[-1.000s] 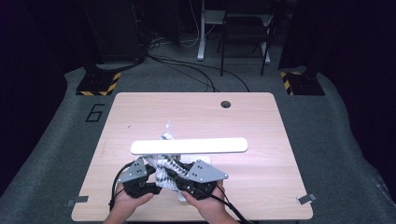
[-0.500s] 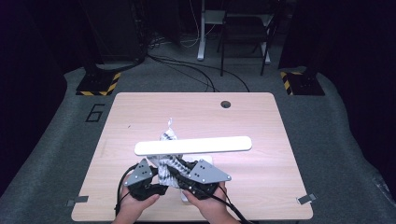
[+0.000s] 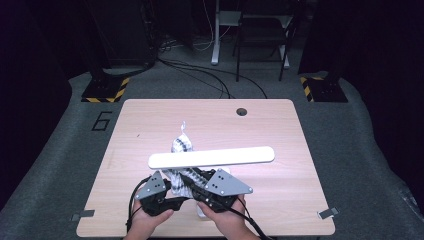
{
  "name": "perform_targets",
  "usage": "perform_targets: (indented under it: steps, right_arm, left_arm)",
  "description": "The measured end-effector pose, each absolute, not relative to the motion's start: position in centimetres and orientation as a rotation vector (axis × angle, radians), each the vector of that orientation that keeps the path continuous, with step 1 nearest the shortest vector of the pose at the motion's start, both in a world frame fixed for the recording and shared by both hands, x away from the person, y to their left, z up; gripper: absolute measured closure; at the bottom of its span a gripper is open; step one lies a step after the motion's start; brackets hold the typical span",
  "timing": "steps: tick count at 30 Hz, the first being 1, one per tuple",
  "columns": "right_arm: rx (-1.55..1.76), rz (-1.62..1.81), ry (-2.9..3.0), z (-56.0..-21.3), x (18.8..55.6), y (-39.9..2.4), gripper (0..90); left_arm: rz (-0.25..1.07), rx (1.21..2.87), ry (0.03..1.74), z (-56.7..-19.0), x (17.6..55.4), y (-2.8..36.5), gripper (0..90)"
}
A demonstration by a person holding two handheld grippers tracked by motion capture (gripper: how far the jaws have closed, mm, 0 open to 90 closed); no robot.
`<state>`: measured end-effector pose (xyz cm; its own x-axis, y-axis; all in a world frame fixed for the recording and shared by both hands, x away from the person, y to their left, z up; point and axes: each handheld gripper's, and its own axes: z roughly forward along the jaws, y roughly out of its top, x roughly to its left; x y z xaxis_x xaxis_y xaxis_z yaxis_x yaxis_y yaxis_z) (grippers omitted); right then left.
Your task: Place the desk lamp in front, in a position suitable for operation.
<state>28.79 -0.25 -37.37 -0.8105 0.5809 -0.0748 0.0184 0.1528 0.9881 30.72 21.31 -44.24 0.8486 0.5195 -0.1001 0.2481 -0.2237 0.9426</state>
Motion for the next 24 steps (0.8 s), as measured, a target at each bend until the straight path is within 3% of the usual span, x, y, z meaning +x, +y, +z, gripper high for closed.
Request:
perform_targets:
  steps: [8, 13, 24]
  right_arm:
    - [0.556, 1.686, 1.977, -37.5, 28.5, -0.6, 68.9]
    - [0.559, 1.684, 1.972, -37.6, 28.3, -1.0, 68.2]
    - [0.572, 1.672, 1.971, -37.5, 29.0, -1.1, 68.1]
  left_arm:
    - [0.226, 1.848, 0.469, -44.2, 31.0, 21.9, 49.0]
    - [0.221, 1.833, 0.435, -44.3, 31.0, 22.1, 52.4]
    - [0.293, 1.834, 0.52, -44.0, 30.8, 21.1, 53.3]
